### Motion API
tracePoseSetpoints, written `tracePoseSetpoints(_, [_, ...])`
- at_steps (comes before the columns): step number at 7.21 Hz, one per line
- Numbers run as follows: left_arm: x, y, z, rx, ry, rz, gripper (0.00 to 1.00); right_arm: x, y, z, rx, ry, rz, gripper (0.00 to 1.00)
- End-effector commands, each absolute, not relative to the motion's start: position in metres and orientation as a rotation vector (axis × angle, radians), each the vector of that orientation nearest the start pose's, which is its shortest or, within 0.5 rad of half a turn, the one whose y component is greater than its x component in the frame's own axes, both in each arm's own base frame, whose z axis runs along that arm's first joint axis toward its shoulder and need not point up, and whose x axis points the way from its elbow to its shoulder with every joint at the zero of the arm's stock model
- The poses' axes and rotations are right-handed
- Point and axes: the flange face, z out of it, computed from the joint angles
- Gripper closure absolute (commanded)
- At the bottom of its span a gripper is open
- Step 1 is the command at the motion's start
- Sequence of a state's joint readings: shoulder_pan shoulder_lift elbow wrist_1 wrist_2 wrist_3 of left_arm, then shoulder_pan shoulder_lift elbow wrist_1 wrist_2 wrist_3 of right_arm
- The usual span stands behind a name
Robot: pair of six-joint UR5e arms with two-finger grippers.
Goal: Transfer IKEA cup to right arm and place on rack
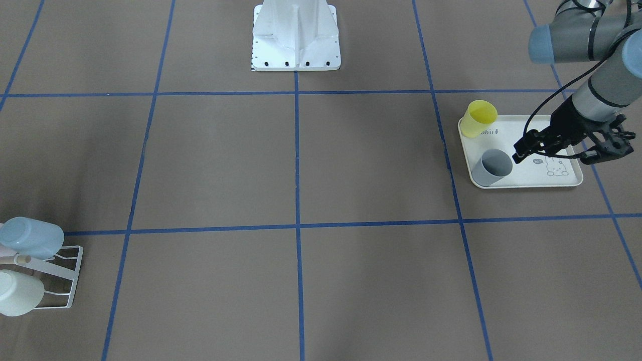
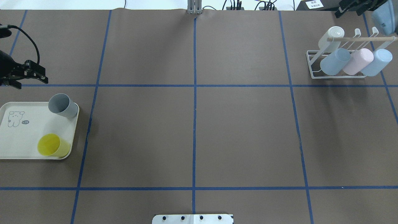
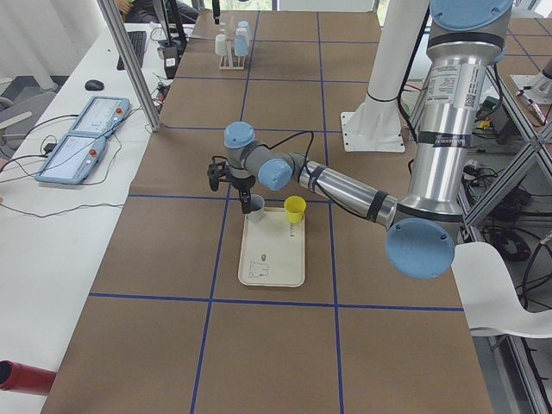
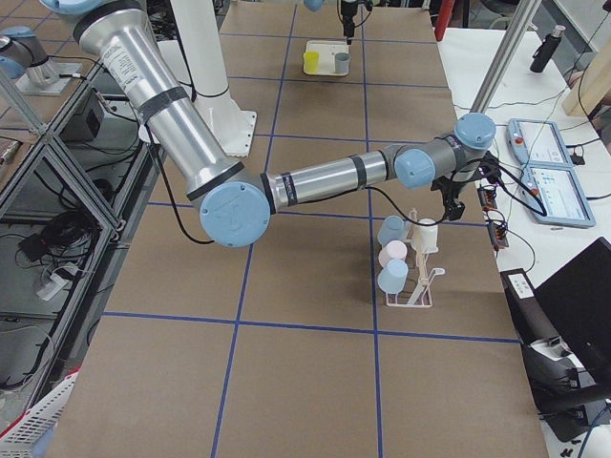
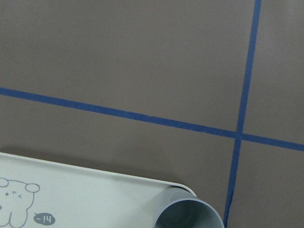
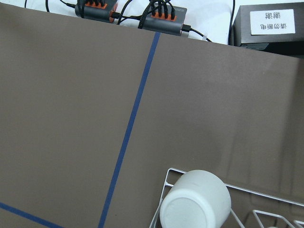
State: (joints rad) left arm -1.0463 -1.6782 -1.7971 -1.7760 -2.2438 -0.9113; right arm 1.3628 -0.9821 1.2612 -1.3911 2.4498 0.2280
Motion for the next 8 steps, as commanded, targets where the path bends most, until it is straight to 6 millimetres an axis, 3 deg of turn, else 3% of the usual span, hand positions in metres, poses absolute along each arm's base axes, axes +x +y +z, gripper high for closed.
tracePoseSetpoints(1, [0.236, -0.497, 0.485, -0.08, 0.818, -0.146, 0.21, -0.087, -0.704, 0.389, 0.207, -0.935, -0.166, 0.01])
tracePoseSetpoints(2, [0.24, -0.495, 0.486, -0.083, 0.817, -0.138, 0.24, -0.083, -0.689, 0.381, 0.197, -0.926, -0.159, 0.01])
tracePoseSetpoints(3, [0.244, -0.493, 0.486, -0.088, 0.816, -0.13, 0.27, -0.08, -0.672, 0.386, 0.201, -0.927, -0.161, 0.01])
tracePoseSetpoints(7, [0.268, -0.491, 0.509, -0.117, 0.803, -0.102, 0.36, -0.078, -0.656, 0.389, 0.206, -0.929, -0.164, 0.01])
tracePoseSetpoints(8, [0.269, -0.493, 0.514, -0.114, 0.807, -0.101, 0.46, -0.078, -0.656, 0.389, 0.206, -0.931, -0.165, 0.01])
